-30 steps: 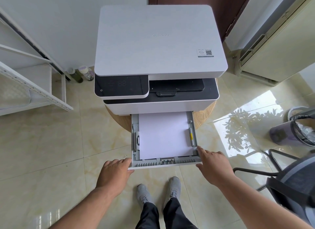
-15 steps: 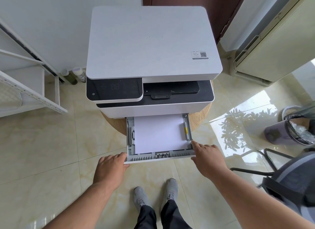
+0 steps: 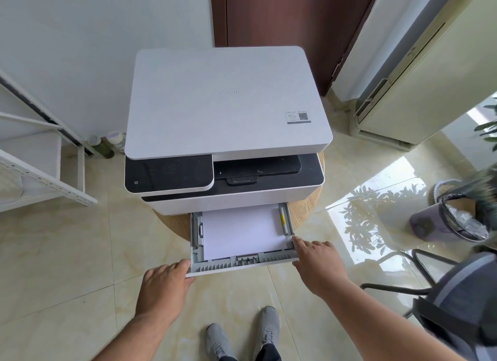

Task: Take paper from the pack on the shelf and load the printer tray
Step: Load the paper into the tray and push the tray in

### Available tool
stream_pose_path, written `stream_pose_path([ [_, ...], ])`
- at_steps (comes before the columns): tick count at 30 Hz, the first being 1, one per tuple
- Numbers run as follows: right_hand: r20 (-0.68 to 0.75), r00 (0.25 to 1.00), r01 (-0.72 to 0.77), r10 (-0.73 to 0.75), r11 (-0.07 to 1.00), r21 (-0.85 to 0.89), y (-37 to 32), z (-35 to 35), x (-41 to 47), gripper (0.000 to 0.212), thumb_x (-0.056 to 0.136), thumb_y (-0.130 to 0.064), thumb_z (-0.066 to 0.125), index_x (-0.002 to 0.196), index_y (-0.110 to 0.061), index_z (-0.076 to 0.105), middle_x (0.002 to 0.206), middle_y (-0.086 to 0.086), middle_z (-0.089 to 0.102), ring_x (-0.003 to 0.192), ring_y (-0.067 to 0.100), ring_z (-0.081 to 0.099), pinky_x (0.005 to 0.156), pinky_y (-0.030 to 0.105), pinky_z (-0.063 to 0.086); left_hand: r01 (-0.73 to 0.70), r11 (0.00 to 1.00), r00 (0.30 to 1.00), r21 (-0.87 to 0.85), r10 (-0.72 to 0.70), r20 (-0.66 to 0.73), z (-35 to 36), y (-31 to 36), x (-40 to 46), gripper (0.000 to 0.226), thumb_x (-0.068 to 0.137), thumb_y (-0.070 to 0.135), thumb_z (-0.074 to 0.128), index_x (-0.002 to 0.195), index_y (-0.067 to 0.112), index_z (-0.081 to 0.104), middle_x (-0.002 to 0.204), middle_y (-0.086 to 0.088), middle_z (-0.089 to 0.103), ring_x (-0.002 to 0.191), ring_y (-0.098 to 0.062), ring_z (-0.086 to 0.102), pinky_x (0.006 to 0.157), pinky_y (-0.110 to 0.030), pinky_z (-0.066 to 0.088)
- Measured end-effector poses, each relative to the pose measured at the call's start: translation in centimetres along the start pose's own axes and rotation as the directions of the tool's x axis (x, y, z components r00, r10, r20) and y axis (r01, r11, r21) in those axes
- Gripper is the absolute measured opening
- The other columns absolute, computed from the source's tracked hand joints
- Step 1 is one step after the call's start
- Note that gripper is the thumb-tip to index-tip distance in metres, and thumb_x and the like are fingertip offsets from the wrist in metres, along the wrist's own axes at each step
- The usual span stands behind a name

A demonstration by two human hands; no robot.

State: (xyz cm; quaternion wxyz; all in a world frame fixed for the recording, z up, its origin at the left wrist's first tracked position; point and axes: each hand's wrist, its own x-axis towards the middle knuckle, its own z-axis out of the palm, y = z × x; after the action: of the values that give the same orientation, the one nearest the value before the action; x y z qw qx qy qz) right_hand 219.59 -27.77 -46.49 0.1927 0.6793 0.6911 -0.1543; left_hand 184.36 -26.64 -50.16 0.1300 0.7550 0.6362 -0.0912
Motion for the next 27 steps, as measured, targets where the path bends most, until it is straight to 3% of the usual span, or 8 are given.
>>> stream_pose_path([
  [17, -0.048, 0.998, -0.028, 0.030, 0.999, 0.034, 0.1, -1.4, 2.8, 0.065, 0.100, -0.019, 0.050, 0.161, -0.017, 0.028, 0.142, -0.003, 0.064, 0.124, 0.028, 0.059, 0.105, 0.039, 0.040, 0.044, 0.999, 0.995, -0.027, -0.047, -0.089, -0.9, 0.1, 3.0, 0.031, 0.077, 0.026, 0.085, 0.105, 0.027, 0.072, 0.081, 0.009, 0.074, 0.078, -0.025, 0.068, 0.074, -0.039, 0.047],
  [23, -0.127, 0.984, -0.090, 0.121, 0.970, 0.227, 0.2, -2.1, 3.3, 0.053, 0.099, -0.028, 0.059, 0.150, -0.023, 0.045, 0.141, -0.006, 0.064, 0.133, 0.026, 0.051, 0.109, 0.037, 0.039, 0.047, 0.996, 0.978, -0.080, -0.063, -0.201, -1.3, -0.2, 3.8, 0.043, 0.076, 0.019, 0.087, 0.117, 0.020, 0.072, 0.107, 0.002, 0.073, 0.097, -0.031, 0.066, 0.087, -0.047, 0.050],
  [27, -0.152, 0.937, -0.228, 0.314, 0.881, 0.415, 0.4, -2.4, 3.8, 0.057, 0.091, -0.042, 0.074, 0.138, -0.018, 0.050, 0.136, 0.000, 0.059, 0.128, 0.024, 0.050, 0.108, 0.034, 0.043, 0.162, 0.959, 0.944, -0.235, -0.220, -0.246, -2.2, -0.1, 4.4, 0.055, 0.069, 0.020, 0.092, 0.116, 0.007, 0.067, 0.121, -0.013, 0.066, 0.108, -0.041, 0.062, 0.084, -0.051, 0.051],
])
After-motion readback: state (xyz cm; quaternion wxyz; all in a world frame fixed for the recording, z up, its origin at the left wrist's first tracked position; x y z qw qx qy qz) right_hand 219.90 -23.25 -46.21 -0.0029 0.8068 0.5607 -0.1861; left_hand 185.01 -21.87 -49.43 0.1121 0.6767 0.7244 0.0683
